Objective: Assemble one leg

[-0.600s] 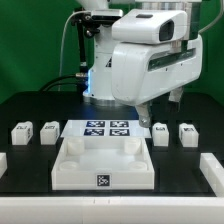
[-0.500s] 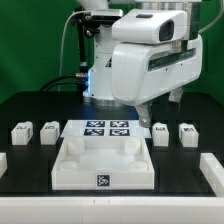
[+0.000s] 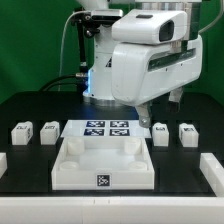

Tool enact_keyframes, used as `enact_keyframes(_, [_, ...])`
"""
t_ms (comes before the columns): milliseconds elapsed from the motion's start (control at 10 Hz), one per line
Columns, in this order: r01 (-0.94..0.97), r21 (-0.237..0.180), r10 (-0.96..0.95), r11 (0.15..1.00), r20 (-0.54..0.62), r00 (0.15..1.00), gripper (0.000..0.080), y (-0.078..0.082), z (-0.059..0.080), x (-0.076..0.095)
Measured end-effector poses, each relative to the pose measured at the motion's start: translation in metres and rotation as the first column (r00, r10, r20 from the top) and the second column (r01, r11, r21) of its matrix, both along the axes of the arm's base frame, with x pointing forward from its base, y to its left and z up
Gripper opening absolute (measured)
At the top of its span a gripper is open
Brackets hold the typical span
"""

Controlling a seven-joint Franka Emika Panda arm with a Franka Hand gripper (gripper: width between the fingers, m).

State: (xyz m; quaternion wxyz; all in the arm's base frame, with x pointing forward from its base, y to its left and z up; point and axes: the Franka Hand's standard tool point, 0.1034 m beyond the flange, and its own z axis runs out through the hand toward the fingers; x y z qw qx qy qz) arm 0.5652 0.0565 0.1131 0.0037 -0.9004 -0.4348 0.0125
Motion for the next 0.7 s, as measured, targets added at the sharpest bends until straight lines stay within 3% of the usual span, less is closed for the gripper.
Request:
enact_keyframes(400, [-0.036, 0.001, 0.036, 0.999, 0.000, 0.999, 0.0650, -0.001, -0.001, -0.002])
enact_keyframes(500, [-0.152, 0.002, 0.152, 0.988, 0.020, 0.988, 0.0650, -0.011, -0.008, -0.019])
enact_keyframes(700, [-0.399, 0.010, 0.399, 0.917, 0.006, 0.917, 0.0650, -0.041, -0.028, -0.071])
